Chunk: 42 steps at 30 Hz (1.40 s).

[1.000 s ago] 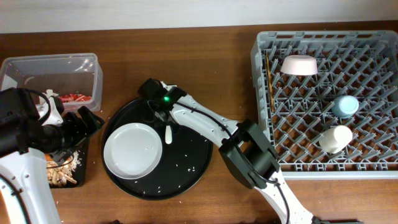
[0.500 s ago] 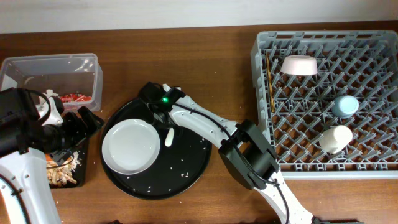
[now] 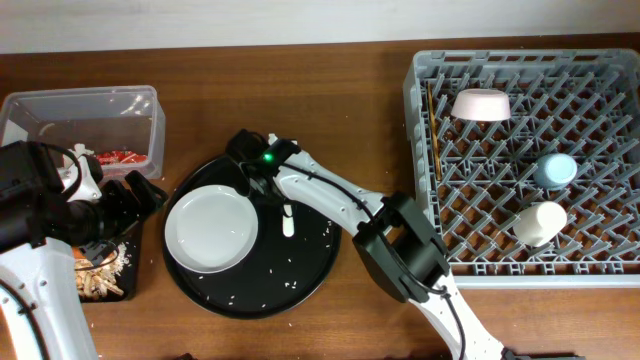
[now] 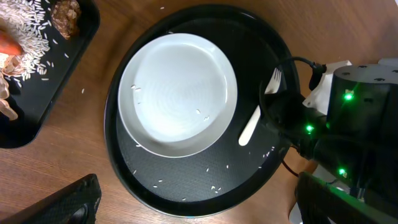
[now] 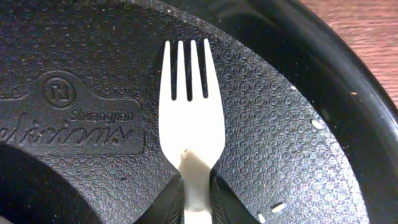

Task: Sort waste into correct bins and load items into the dishwasher rack
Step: 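Lower the right gripper and grasp the white fork handle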

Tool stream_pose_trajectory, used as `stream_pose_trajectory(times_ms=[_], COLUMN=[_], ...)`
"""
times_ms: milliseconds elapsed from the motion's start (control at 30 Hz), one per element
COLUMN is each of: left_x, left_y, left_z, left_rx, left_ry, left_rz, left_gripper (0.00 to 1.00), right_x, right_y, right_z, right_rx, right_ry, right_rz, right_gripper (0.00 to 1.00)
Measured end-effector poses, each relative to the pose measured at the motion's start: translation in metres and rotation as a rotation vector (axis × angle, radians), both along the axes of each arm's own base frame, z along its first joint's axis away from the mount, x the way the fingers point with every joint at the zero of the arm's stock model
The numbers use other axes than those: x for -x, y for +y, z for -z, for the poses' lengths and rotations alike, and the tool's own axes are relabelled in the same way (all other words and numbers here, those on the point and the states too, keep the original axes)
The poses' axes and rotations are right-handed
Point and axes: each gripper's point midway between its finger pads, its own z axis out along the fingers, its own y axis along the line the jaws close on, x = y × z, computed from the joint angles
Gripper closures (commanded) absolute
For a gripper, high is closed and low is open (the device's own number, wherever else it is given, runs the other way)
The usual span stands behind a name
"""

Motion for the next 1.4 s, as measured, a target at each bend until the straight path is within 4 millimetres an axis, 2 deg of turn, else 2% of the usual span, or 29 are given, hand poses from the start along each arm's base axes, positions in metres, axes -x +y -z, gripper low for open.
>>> stream_pose_trajectory(times_ms=[133,200,333,400,433,467,533,600,700,767,967,1100,1200,1233,1267,1300,1400], left_x=[0.000,0.000,0.000,0.000,0.000,0.000,0.000,0.000,0.000,0.000,0.000,0.000,0.000,0.000,0.000,0.000,0.000], left_y=[0.000,0.000,0.000,0.000,0.000,0.000,0.000,0.000,0.000,0.000,0.000,0.000,0.000,0.000,0.000,0.000,0.000], left_z=[0.000,0.000,0.000,0.000,0.000,0.000,0.000,0.000,0.000,0.000,0.000,0.000,0.000,0.000,0.000,0.000,0.000], left_rx=[0.000,0.000,0.000,0.001,0.000,0.000,0.000,0.000,0.000,0.000,0.000,0.000,0.000,0.000,0.000,0.000,0.000], left_ry=[0.000,0.000,0.000,0.000,0.000,0.000,0.000,-0.001,0.000,0.000,0.000,0.000,0.000,0.000,0.000,0.000,0.000], left_rz=[0.000,0.000,0.000,0.000,0.000,0.000,0.000,0.000,0.000,0.000,0.000,0.000,0.000,0.000,0.000,0.000,0.000], left_gripper=[0.01,0.01,0.01,0.01,0.01,0.01,0.01,0.01,0.01,0.01,0.01,0.01,0.01,0.01,0.01,0.01,0.01], right_x=[-0.006,-0.010,-0.023,-0.025,-0.036,-0.040,-0.045,-0.049,-0.035,-0.024,-0.019,-0.021,-0.021,-0.022,-0.022,-0.023,-0.028], right_y=[-0.020,-0.023,-0.020,-0.027,-0.029,-0.032,-0.043,-0.040,-0.028,-0.020,-0.004,-0.004,-0.004,-0.003,-0.001,-0.001,-0.002], right_z=[-0.003,-0.013,-0.054,-0.074,-0.087,-0.090,-0.088,-0.074,-0.031,-0.012,-0.008,0.000,0.000,0.000,0.000,0.000,-0.001], right_rx=[0.051,0.063,0.043,0.042,0.004,-0.013,-0.023,-0.034,-0.036,-0.037,-0.057,-0.053,-0.042,-0.045,-0.048,-0.048,-0.045], right_ry=[0.036,0.040,0.013,0.024,0.011,0.015,0.040,0.039,0.080,0.103,0.087,0.068,0.053,0.050,0.044,0.039,0.021], right_rz=[-0.008,-0.019,-0.051,-0.063,-0.078,-0.090,-0.097,-0.113,-0.167,-0.191,-0.228,-0.229,-0.234,-0.236,-0.239,-0.240,-0.240], right_gripper=[0.83,0.83,0.85,0.83,0.82,0.82,0.80,0.75,0.74,0.70,0.65,0.64,0.58,0.60,0.76,0.84,0.87])
